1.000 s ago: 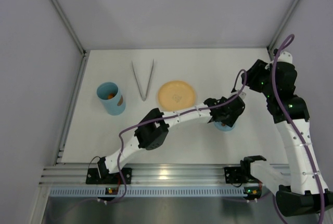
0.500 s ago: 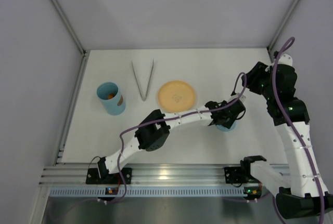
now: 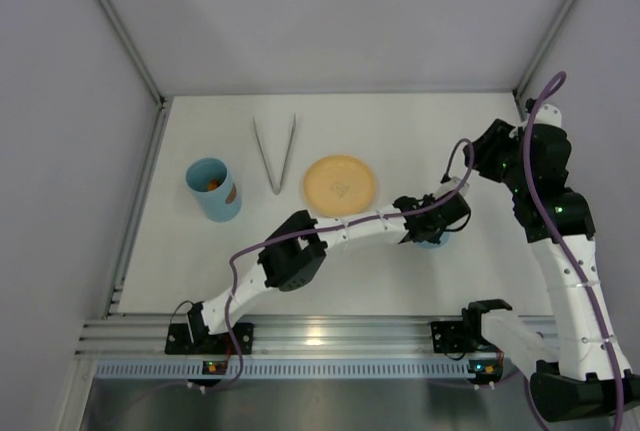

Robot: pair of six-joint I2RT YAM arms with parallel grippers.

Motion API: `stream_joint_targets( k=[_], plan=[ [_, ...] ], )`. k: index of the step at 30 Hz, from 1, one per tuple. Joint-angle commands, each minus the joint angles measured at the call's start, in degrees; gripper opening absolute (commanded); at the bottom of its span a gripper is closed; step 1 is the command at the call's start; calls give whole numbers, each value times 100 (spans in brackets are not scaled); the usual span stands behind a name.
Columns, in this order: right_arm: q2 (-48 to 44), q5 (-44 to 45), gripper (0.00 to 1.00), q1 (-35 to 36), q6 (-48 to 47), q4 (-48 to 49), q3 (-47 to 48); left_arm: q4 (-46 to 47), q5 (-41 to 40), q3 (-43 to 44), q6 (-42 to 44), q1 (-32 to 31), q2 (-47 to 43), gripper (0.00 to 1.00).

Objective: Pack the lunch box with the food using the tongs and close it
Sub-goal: Pick up the box lid from the center of the board.

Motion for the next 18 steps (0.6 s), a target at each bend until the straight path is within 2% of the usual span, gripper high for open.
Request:
stream_joint_targets(
  k=[1, 10, 18],
  plan=[
    [-64, -176, 46, -47, 34, 5, -11, 10, -183, -237, 97, 74, -337, 14],
    [-46, -193, 45, -47, -1, -21, -20, 45, -139, -527, 62, 487, -759, 3],
    [51, -263, 45, -47, -1, 31, -90, 229, -69, -967, 115, 953, -1454, 1]
  ],
)
